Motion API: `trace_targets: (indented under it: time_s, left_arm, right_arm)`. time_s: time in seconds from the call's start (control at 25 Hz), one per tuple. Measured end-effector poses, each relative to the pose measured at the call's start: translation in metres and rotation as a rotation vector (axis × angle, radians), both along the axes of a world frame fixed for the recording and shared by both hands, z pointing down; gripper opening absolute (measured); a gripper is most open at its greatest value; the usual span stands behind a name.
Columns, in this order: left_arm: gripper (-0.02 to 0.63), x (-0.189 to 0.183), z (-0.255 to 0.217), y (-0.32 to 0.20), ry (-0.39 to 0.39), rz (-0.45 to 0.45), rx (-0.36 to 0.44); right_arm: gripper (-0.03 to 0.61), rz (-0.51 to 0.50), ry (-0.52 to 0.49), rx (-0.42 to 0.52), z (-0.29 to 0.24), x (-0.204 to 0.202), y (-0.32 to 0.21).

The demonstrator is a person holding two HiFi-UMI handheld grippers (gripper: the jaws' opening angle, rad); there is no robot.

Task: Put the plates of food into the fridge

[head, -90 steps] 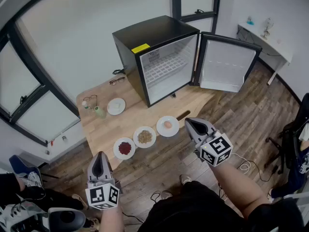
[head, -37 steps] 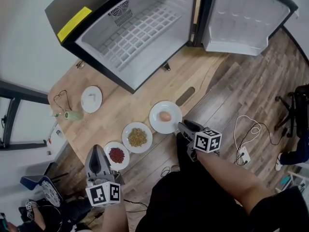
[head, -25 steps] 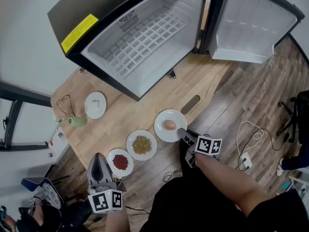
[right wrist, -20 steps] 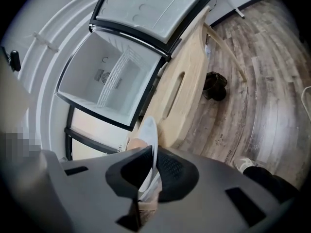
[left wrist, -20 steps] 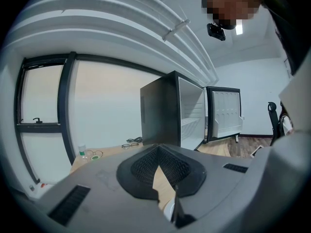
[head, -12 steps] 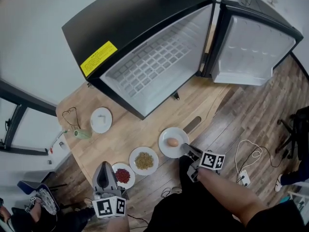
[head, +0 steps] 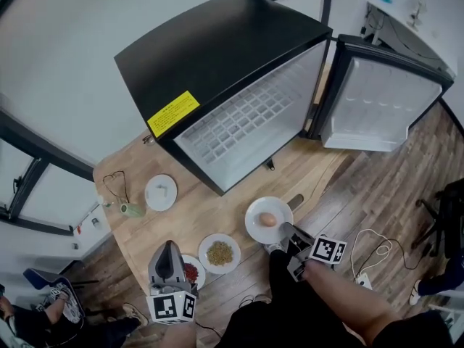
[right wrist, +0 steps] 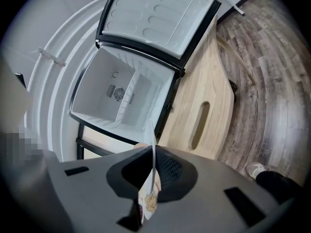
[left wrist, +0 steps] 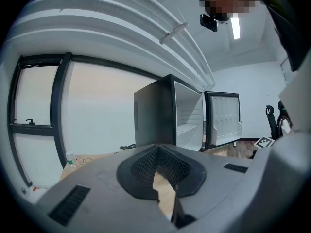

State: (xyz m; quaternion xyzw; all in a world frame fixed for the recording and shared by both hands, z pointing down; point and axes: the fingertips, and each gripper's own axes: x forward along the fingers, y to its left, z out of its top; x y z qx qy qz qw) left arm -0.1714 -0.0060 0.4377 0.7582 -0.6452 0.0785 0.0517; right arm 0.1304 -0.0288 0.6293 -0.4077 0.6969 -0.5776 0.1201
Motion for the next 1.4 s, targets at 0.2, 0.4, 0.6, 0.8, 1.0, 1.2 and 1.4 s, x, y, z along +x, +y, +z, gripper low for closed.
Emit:
trace_targets:
  time_s: [0.2, 0.4, 0.6, 0.8, 1.0, 1.2, 1.4]
  left_arm:
    - [0.003, 0.004, -0.008, -0.011, 0.002, -0.002, 0.009]
    - [0.003, 0.006, -0.021, -0.026, -0.009, -0.012, 0.03]
    - [0.003, 0.011, -0.033, -0.045, -0.02, -0.023, 0.05]
    - [0.003, 0.008, -0.046, -0.057, -0.027, -0.065, 0.073]
    - [0.003, 0.001, -0.055, -0.071, -0.031, -0.109, 0.097]
    - [0.003, -0.008, -0.06, -0.084, -0.027, -0.163, 0.111]
    - [0.003, -0.012, -0.066, -0.094, -0.032, -0.197, 0.121]
  right_arm:
    - [0.031, -0.01, -0.039, 0.048, -0.034, 0.0, -0.02]
    - [0.031, -0.034, -0.078, 0.127, -0.074, 0.0, -0.048]
    - [0.031, -0.034, -0.077, 0.155, -0.103, 0.004, -0.079]
    - [0.031, -0.075, -0.079, 0.208, -0.139, -0.001, -0.11]
    - [0.031, -0.121, -0.064, 0.243, -0.16, -0.014, -0.149]
    - [0.031, -0.122, -0.049, 0.199, -0.166, -0.019, -0.183]
    - [0.031, -0.163, -0.039, 0.182, -0.171, -0.041, -0.208]
